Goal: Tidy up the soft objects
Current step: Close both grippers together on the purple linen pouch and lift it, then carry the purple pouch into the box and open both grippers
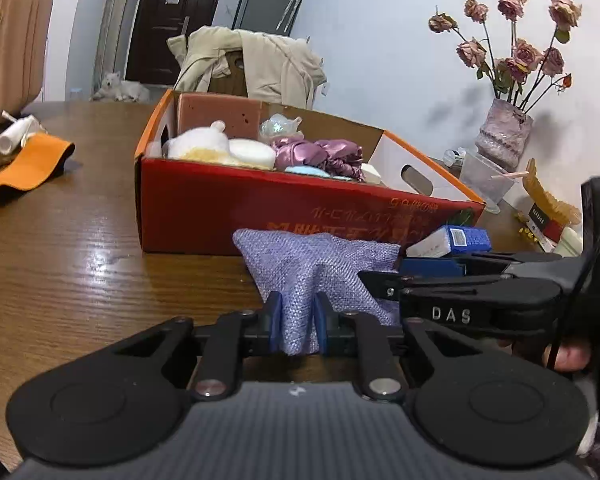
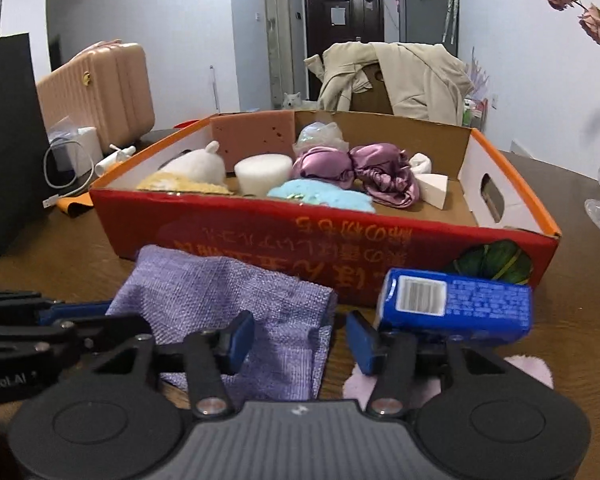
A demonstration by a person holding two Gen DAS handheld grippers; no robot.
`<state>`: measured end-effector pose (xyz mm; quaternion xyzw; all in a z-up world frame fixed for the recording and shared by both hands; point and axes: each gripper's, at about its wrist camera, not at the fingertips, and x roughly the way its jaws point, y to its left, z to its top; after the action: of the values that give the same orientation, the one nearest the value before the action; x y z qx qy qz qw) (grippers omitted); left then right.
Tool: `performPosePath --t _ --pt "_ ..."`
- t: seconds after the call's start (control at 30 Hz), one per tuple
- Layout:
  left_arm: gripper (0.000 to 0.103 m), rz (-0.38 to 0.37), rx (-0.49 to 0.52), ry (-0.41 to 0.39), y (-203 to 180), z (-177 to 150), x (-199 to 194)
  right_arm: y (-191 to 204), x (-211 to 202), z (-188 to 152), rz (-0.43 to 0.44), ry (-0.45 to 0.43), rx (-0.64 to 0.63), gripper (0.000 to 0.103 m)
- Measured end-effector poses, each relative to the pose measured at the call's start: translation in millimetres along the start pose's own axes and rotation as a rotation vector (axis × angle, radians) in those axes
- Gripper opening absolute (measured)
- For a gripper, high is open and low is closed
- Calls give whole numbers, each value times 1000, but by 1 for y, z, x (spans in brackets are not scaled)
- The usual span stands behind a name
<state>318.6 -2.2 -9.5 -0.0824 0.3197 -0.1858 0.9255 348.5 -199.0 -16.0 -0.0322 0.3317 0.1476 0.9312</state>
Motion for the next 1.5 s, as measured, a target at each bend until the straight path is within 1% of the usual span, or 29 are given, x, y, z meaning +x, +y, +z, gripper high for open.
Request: performPosePath --t 0.1,0.17,0.2,0.27,0.3,0.33,0.4,0.43,0.47,0.53,0.6,0.7,0.8,0.93,1.03,1.1,1.17,1.27,1.33,1.4,1.5 --pt "15 4 10 6 -1 -2 1 5 -2 -3 9 -15 -29 40" --pt "14 6 19 4 -5 -2 1 8 -3 -3 23 -17 -48 29" --pt "12 9 20 4 -5 -1 0 11 -5 -3 19 -20 -70 17" --pt "9 10 24 -2 -6 -1 -2 21 -8 -4 -3 -35 -131 12" --pt "8 19 29 -12 -7 0 -5 24 -11 -5 2 -45 -149 8" --pt "8 36 36 -24 -9 1 -9 26 -14 -5 14 -54 -154 7" --pt "7 57 38 -48 -13 5 -22 28 -28 -2 50 -90 -140 5" --pt "7 56 34 -65 -16 6 -32 29 -36 -1 56 -108 -136 5" --pt "7 52 34 -83 -21 6 -45 31 -48 0 61 -135 -139 5" --pt "7 46 47 -120 -35 4 -72 35 -79 -1 106 -182 -132 4" --pt "7 31 51 -151 -50 -1 -99 37 -114 -9 164 -229 -114 4" --pt "7 -9 53 -173 -74 -14 -130 34 -155 -25 208 -263 -89 4" --pt "7 -23 73 -167 -95 -23 -141 27 -180 -40 208 -275 -58 4" --pt "7 -32 86 -160 -116 -27 -142 14 -201 -50 182 -298 -33 4" --pt "7 -38 100 -153 -129 -24 -133 -1 -210 -52 163 -308 -16 4" --pt "7 -38 126 -144 -139 -15 -121 -11 -208 -48 146 -309 -16 4" --pt "7 -52 144 -140 -146 -2 -105 -23 -205 -37 122 -312 -32 4" --pt "7 -68 149 -153 -154 29 -72 -44 -192 -8 79 -313 -53 4" --pt "7 -84 142 -140 -155 54 -41 -60 -174 16 54 -303 -65 4" --pt "7 -74 125 -124 -153 75 -7 -77 -146 44 28 -280 -63 4" --pt "7 -53 107 -82 -139 99 43 -94 -97 77 14 -216 -67 4"
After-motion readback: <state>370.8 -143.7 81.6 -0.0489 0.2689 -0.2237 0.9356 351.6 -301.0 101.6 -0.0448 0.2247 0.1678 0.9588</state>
